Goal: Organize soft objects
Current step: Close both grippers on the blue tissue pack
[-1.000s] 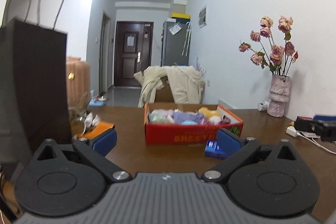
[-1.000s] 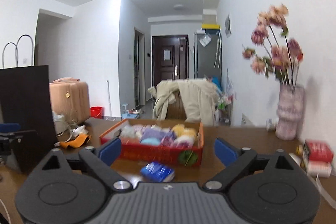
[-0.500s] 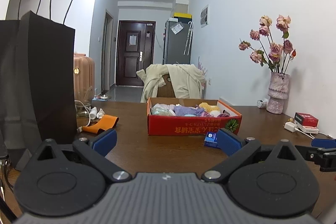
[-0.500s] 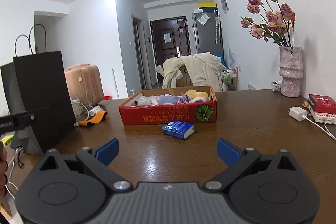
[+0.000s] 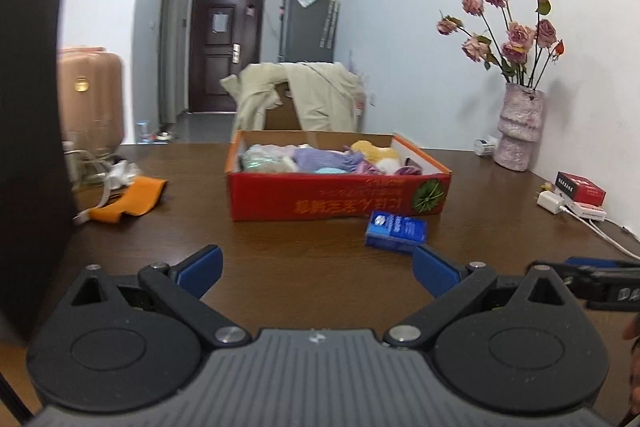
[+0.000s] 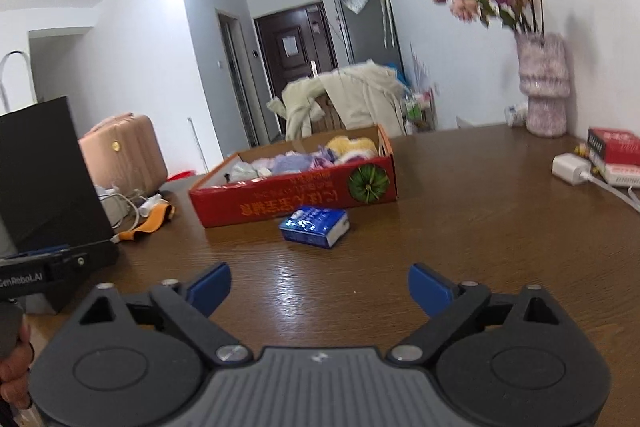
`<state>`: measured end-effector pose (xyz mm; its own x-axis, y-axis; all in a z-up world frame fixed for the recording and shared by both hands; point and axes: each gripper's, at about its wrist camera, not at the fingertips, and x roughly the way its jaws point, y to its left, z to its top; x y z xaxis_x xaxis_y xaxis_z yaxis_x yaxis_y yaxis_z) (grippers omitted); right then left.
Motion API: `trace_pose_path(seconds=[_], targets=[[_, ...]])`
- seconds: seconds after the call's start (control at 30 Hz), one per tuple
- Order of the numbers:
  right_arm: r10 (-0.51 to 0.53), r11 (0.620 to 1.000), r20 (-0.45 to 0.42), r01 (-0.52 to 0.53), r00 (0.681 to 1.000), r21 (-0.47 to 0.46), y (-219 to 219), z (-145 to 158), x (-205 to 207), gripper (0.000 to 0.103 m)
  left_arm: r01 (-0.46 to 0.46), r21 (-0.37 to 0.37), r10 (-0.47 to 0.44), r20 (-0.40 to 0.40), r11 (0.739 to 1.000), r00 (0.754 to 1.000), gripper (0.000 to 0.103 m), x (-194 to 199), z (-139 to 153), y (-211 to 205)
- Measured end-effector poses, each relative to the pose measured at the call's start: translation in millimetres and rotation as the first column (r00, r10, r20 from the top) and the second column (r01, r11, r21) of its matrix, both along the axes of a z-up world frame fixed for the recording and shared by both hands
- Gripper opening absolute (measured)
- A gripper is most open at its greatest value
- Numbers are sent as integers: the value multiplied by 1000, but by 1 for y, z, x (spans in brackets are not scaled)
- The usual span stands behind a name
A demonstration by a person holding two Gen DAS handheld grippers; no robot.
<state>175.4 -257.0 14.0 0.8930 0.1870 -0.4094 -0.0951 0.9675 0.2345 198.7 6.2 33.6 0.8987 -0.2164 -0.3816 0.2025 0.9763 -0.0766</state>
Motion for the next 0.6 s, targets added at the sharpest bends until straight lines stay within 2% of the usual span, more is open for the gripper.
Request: trace_pose_path(seconds=[0.07,0.13,0.2,0.27,0.33,0.43,0.5,0.57,0.6], targets=[[7,1000,-24,-6,1000,13,-2,-3,21,83,25,-22,-25,-11,999,1000,103,24,0,-5],[14,1000,-44,-13,999,28,-4,-5,43,82,25,-36,-27,-62,999,998,97,53,-3,-11],[18,999,-65,-15,998,50,-7,-8,69,79,43,-51,-49,-103,998,994,83,81,-7,-18],[31,997,-78,-26,996,71,-9,-12,94,70,96,-70,-106,-156,993,982,80,114,-14,-25],[48,995,-108,-38,993,91,-10,-17,122,62,127,-99,-145,-205,987,968,72,146,-23,-33],[69,988,-156,-45,985,149,-10,-28,164,58,173,-162,-212,-267,972,940,56,188,-39,-42],[82,982,-179,-48,980,184,-10,-38,187,52,189,-225,-253,-301,956,919,37,212,-53,-43],[83,980,-211,-41,974,197,-8,-47,207,36,178,-270,-268,-348,946,899,22,227,-68,-42],[85,978,-217,-41,973,202,-8,-51,214,31,179,-299,-280,-338,937,899,18,227,-71,-39]])
